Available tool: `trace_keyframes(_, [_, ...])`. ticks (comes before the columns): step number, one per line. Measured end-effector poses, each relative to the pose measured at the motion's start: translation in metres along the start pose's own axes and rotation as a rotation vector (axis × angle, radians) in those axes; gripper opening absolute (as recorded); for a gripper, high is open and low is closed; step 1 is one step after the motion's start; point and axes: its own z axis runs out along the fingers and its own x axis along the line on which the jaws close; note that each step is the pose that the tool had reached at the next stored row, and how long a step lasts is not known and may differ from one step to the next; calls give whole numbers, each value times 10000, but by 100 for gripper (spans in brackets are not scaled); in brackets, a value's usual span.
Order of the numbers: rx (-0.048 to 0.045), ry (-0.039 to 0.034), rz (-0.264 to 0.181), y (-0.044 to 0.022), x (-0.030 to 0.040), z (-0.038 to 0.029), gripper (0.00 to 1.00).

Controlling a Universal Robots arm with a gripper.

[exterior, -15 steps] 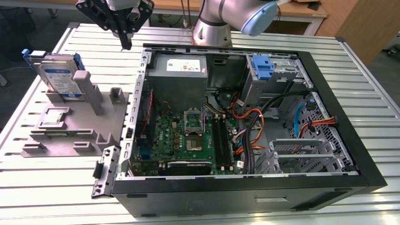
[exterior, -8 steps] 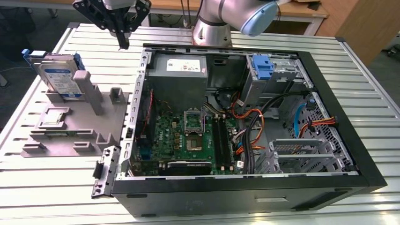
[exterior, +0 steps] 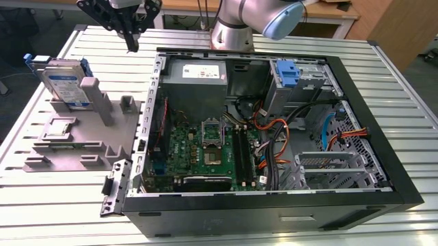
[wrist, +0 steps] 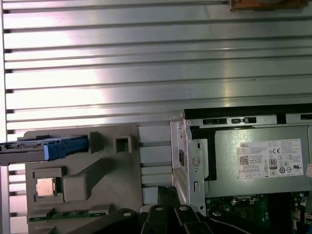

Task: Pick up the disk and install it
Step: 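Reach for the disk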

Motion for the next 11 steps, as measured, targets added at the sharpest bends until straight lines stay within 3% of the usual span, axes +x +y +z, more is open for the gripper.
trace_keyframes(11, [0,0,0,22,192,2,10])
